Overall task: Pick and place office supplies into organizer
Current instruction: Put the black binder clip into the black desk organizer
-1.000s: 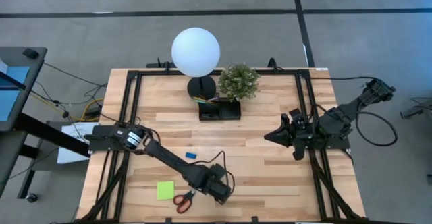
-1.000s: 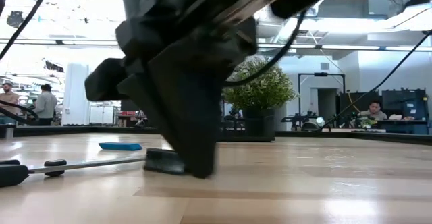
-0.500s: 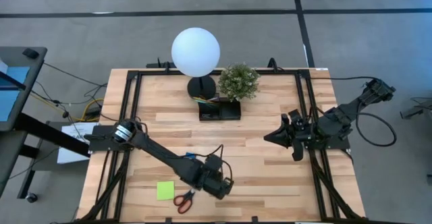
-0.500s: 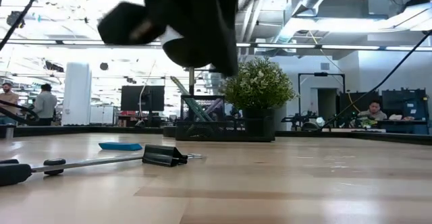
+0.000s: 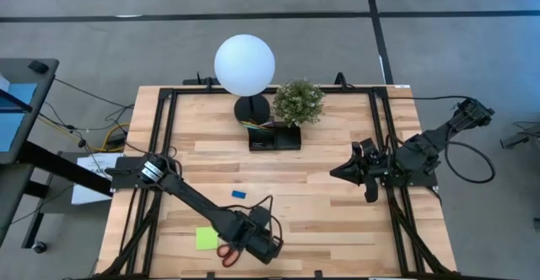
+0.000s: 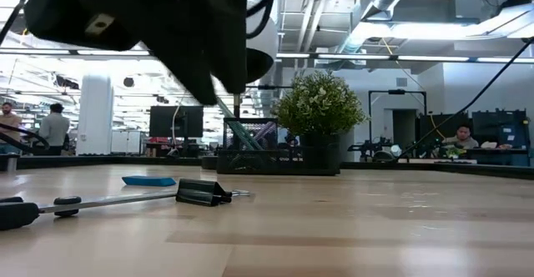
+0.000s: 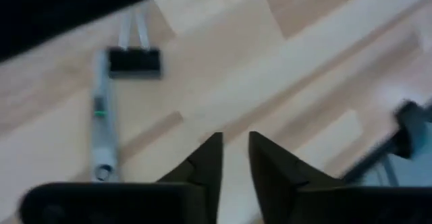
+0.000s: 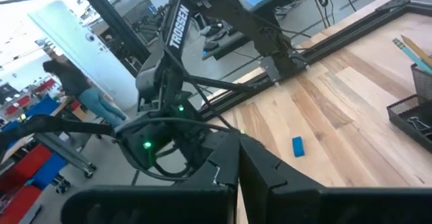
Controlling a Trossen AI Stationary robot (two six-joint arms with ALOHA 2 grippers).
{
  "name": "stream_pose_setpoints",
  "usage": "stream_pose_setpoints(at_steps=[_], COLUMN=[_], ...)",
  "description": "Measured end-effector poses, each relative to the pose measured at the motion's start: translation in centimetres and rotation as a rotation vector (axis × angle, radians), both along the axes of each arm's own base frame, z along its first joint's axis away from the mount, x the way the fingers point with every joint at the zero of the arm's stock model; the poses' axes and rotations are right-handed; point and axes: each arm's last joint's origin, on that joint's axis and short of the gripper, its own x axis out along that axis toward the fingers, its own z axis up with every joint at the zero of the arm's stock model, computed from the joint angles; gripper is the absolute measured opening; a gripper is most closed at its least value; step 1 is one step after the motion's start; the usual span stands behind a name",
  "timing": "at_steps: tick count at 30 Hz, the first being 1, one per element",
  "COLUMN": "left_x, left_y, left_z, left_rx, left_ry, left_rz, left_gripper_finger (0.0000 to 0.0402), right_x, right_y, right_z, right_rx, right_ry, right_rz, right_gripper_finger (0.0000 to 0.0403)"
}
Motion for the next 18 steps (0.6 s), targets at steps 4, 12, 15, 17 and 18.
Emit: stream_pose_setpoints(at_steps=[4,12,15,17,18], left_x=[0.1,0.3,0.9,1.1,1.3], left_y=[1.3,3.8,3.5,3.3,3.1], left_z=[-0.2,-0.4,-0.9,-1.9,-2.4], left_rx=[0.062,0.119,0.107,0.1,0.085], left_ry=[0.044,0.142,0.117,0.129,0.135], left_rz=[0.001,0.016,-0.013,-0.021,-0.025], left_gripper_finger=[0.013,0.0203,0.021,0.021,0.021], right_x=[0.0,0.0,0.0,0.0,0.0], right_y=[0.0,0.0,0.0,0.0,0.0], right_z=[0.0,0.0,0.0,0.0,0.0], right_rx=[0.0,0.001,0.0,0.0,0.001], right_ry=[0.0,0.0,0.001,0.0,0.0], right_rz=[0.003,0.006,0.006,0.006,0.006], right_gripper_finger=[0.0001,0.0001,0.0001,0.0001,0.0001])
